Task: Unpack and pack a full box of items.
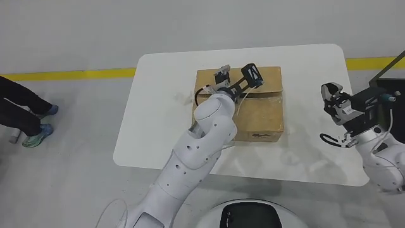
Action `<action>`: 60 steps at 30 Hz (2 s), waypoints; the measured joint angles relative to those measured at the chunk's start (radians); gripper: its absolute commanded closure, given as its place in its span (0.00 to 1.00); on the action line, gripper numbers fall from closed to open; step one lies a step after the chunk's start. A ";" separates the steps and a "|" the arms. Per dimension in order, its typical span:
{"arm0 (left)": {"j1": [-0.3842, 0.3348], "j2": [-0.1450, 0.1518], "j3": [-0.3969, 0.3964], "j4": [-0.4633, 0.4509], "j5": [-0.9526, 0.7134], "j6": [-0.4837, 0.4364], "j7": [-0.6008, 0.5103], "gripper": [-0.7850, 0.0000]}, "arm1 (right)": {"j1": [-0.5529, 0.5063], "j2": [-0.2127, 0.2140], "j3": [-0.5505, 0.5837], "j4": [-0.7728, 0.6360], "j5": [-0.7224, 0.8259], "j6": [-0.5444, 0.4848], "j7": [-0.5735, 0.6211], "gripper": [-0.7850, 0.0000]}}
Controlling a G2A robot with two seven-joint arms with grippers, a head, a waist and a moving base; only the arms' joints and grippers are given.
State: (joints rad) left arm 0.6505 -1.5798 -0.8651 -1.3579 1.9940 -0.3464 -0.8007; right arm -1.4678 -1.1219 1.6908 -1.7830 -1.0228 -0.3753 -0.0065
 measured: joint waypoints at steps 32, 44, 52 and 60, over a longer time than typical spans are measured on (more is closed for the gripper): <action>0.183 0.014 -0.079 -0.296 0.004 -0.165 -0.047 0.00 | 0.012 0.000 0.009 -0.001 0.018 -0.005 0.004 1.00; -0.019 -0.021 -0.059 -0.113 0.070 -0.008 0.044 0.00 | 0.002 0.000 0.014 -0.021 0.018 -0.010 0.006 1.00; -0.153 -0.061 -0.010 0.157 0.089 0.114 0.098 0.00 | -0.022 0.000 0.024 -0.038 0.017 -0.005 -0.001 1.00; -0.205 -0.097 0.022 0.339 0.079 0.211 0.122 0.00 | -0.040 -0.002 0.022 -0.047 0.020 -0.006 -0.001 1.00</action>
State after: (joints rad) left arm 0.4452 -1.6769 -0.8427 -1.0185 2.0735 -0.1350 -0.6783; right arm -1.5075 -1.1234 1.7125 -1.8304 -1.0025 -0.3815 -0.0080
